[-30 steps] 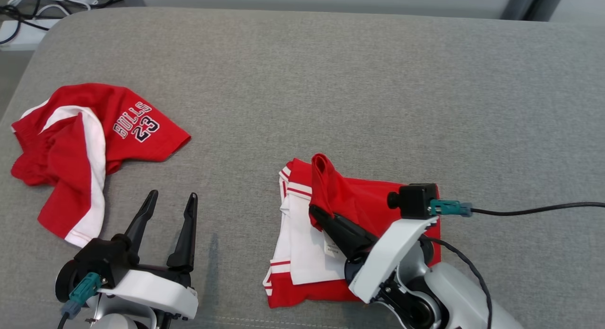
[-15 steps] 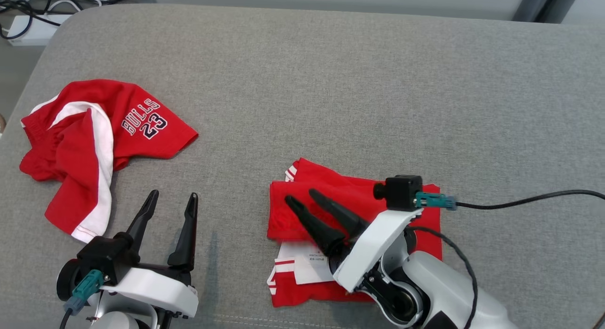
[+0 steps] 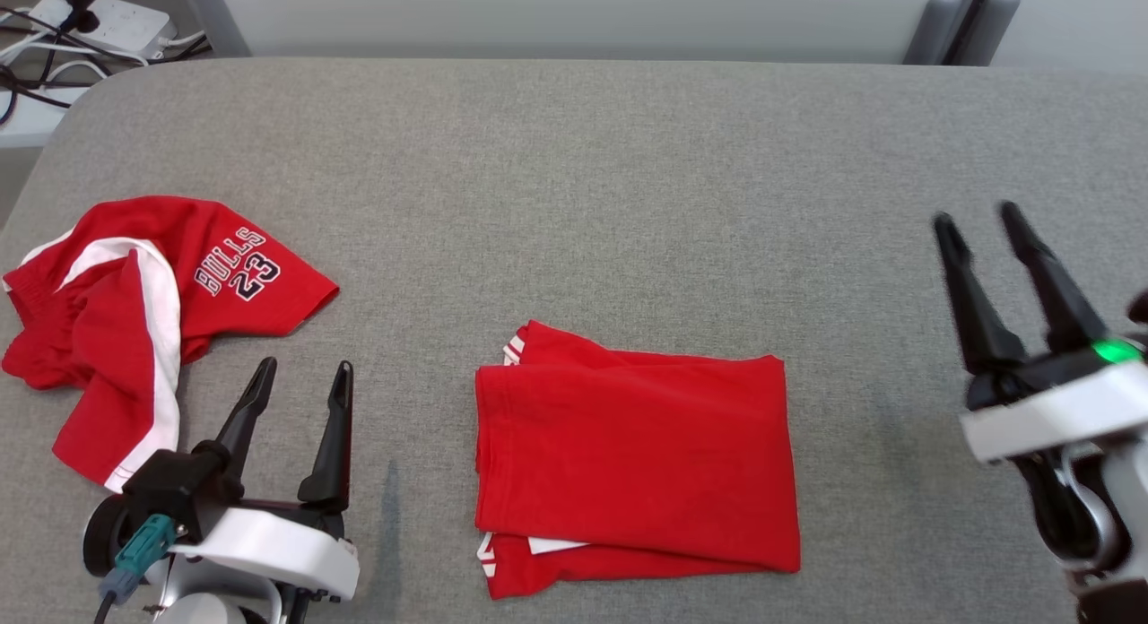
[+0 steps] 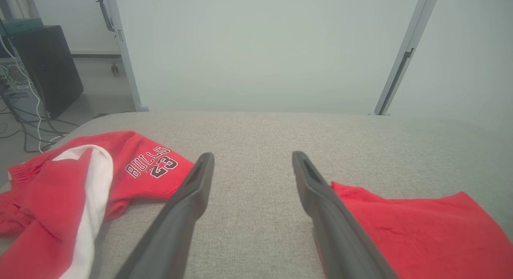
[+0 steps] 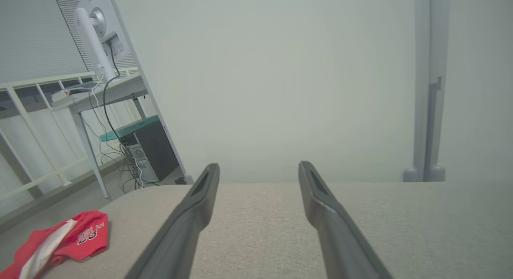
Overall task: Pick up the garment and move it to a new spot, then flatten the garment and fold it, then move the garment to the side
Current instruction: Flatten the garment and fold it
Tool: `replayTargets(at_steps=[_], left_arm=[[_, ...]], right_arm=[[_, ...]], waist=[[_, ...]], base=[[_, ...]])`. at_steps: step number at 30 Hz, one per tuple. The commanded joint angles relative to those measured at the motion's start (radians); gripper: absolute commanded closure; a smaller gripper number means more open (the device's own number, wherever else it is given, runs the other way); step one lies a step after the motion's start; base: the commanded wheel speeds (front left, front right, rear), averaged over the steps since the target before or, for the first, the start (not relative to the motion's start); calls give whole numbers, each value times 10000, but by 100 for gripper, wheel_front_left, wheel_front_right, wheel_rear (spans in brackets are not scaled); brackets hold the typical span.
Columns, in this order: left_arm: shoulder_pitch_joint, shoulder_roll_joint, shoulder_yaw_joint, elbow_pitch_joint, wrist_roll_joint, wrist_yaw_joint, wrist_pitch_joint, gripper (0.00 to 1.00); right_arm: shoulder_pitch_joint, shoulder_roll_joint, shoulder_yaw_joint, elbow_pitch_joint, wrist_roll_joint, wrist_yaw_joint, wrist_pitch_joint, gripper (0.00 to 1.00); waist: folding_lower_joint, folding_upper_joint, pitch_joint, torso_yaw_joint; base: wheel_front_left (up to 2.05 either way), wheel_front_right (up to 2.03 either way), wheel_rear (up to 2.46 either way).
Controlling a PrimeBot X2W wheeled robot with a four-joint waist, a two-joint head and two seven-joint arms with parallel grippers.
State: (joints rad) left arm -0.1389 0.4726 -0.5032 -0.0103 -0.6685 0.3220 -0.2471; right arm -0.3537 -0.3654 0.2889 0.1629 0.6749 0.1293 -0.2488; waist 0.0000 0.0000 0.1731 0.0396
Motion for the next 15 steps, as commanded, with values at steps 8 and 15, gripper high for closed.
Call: replayTargets(at_steps=[8, 15], left_arm=[[108, 545, 592, -381, 9, 304, -31, 0], [347, 573, 629, -399, -32, 426, -24, 0]], right_arm=[[2173, 290, -1664, -762, -3035, 14, -128, 0], [3066, 880, -1981, -302, -3406, 14, -128, 0]], waist=[[0, 0, -288, -164], [0, 0, -464, -163]], base=[[0, 0, 0], [0, 0, 0]])
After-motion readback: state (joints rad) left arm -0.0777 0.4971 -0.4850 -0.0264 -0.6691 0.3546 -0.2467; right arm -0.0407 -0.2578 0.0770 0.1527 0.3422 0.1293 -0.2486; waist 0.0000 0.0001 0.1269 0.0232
